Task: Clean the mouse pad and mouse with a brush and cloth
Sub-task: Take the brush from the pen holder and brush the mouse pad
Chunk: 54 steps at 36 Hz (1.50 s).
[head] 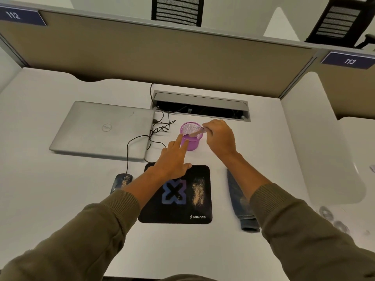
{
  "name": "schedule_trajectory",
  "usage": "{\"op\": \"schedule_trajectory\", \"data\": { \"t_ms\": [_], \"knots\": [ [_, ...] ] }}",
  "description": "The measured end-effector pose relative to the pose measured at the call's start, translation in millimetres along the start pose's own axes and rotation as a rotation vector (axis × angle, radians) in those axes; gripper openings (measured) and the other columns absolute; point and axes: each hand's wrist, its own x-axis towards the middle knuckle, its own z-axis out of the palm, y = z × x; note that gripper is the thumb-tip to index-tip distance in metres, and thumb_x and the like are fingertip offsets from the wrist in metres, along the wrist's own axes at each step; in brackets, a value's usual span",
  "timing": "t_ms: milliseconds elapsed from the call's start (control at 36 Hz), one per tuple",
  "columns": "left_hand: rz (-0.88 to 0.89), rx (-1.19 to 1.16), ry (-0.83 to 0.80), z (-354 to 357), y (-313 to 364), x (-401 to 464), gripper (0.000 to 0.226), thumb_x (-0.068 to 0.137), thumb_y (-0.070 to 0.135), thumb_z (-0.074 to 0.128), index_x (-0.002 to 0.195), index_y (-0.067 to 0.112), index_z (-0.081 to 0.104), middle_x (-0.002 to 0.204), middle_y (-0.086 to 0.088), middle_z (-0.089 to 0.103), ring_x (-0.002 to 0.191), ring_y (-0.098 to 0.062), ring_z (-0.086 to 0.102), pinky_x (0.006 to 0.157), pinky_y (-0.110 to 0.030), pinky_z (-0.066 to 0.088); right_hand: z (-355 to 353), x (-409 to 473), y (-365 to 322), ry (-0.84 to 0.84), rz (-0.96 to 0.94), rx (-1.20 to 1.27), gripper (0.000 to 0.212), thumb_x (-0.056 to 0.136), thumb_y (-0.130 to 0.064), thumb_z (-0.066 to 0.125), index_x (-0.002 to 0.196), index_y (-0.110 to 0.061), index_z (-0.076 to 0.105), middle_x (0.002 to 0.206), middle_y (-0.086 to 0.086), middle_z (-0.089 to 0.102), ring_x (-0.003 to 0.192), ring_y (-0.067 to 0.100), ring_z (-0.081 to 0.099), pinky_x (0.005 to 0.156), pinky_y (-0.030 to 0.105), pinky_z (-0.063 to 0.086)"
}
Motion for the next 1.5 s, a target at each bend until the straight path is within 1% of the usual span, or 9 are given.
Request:
{"op": "schedule_trajectory", "data": {
  "t_ms": [250, 389, 528, 778, 1000, 1139, 1250, 1361, 1500],
  "knots": [
    [-0.054, -0.466, 0.174, -13, 7, -12, 0.059, 0.102, 0.042, 0.060, 0.153, 0.017, 0.044, 0.154, -0.005, 0.049, 0.140, -0.023, 0.044, 0.117, -0.044, 0.037, -29, -19, -6, 0.373, 0.318, 0.402, 0.018, 0.098, -0.017, 0.073, 0.113, -0.011, 0.079, 0.108, 0.002, 0.078, 0.097, 0.012, 0.071, 0.083, 0.017, 0.059],
    [-0.152, -0.916, 0.163, -22, 11, -17, 0.055, 0.103, 0.047, 0.056, 0.152, 0.024, 0.043, 0.131, 0.009, 0.064, 0.115, -0.004, 0.062, 0.096, -0.027, 0.050, -28, -52, -30, 0.288, 0.602, 0.760, 0.014, 0.096, -0.018, 0.075, 0.106, -0.026, 0.078, 0.097, -0.009, 0.077, 0.086, 0.015, 0.075, 0.074, 0.027, 0.065],
    [-0.304, -1.231, 0.224, -21, 5, -30, 0.047, 0.103, 0.053, 0.052, 0.138, 0.024, 0.055, 0.113, 0.009, 0.077, 0.100, -0.010, 0.074, 0.089, -0.036, 0.058, -16, -87, -49, 0.144, 0.725, 0.923, 0.017, 0.092, -0.013, 0.079, 0.095, -0.030, 0.078, 0.088, -0.010, 0.078, 0.083, 0.014, 0.076, 0.068, 0.023, 0.063],
    [-0.451, -1.207, 0.369, 3, -5, -66, 0.012, 0.102, 0.033, 0.062, 0.108, 0.024, 0.069, 0.094, 0.008, 0.078, 0.083, -0.010, 0.075, 0.076, -0.029, 0.057, 1, -132, -53, -0.132, 0.790, 0.921, 0.016, 0.089, -0.013, 0.082, 0.101, -0.023, 0.078, 0.093, -0.007, 0.079, 0.089, 0.013, 0.078, 0.077, 0.030, 0.065],
    [-0.480, -1.144, 0.438, 29, 1, -97, 0.004, 0.094, 0.024, 0.074, 0.095, 0.027, 0.073, 0.086, 0.008, 0.078, 0.082, -0.009, 0.076, 0.076, -0.028, 0.063, 20, -157, -54, -0.339, 0.557, 0.577, 0.018, 0.084, -0.023, 0.086, 0.098, -0.029, 0.076, 0.096, -0.014, 0.072, 0.094, 0.008, 0.069, 0.082, 0.023, 0.060],
    [-0.350, -1.106, 0.487, 41, 11, -111, 0.006, 0.093, 0.019, 0.074, 0.095, 0.022, 0.079, 0.080, 0.005, 0.078, 0.075, -0.016, 0.076, 0.068, -0.024, 0.062, 30, -164, -67, -0.321, 0.293, 0.362, 0.025, 0.086, -0.049, 0.080, 0.100, -0.028, 0.075, 0.087, -0.020, 0.060, 0.088, 0.000, 0.059, 0.065, 0.011, 0.048],
    [-0.312, -1.081, 0.505, 46, 15, -117, 0.008, 0.094, 0.022, 0.073, 0.097, 0.019, 0.079, 0.081, 0.004, 0.078, 0.079, -0.018, 0.076, 0.072, -0.033, 0.063, 34, -167, -77, -0.362, 0.290, 0.352, 0.014, 0.089, -0.046, 0.072, 0.086, -0.035, 0.064, 0.082, -0.013, 0.060, 0.074, 0.012, 0.061, 0.063, 0.031, 0.057],
    [-0.274, -1.063, 0.521, 46, 16, -120, 0.009, 0.095, 0.022, 0.073, 0.100, 0.018, 0.080, 0.083, 0.006, 0.078, 0.080, -0.015, 0.075, 0.072, -0.025, 0.061, 35, -164, -79, -0.346, 0.311, 0.281, 0.023, 0.095, -0.038, 0.070, 0.075, -0.031, 0.060, 0.068, -0.013, 0.059, 0.063, 0.011, 0.059, 0.056, 0.025, 0.049],
    [-0.260, -0.979, 0.492, 53, 12, -126, 0.015, 0.101, 0.027, 0.067, 0.104, 0.016, 0.077, 0.086, 0.007, 0.077, 0.083, -0.012, 0.074, 0.077, -0.026, 0.062, 30, -152, -68, -0.334, 0.402, 0.258, 0.028, 0.093, -0.042, 0.074, 0.071, -0.030, 0.063, 0.065, -0.013, 0.064, 0.062, 0.007, 0.065, 0.061, 0.022, 0.054]
  ]
}}
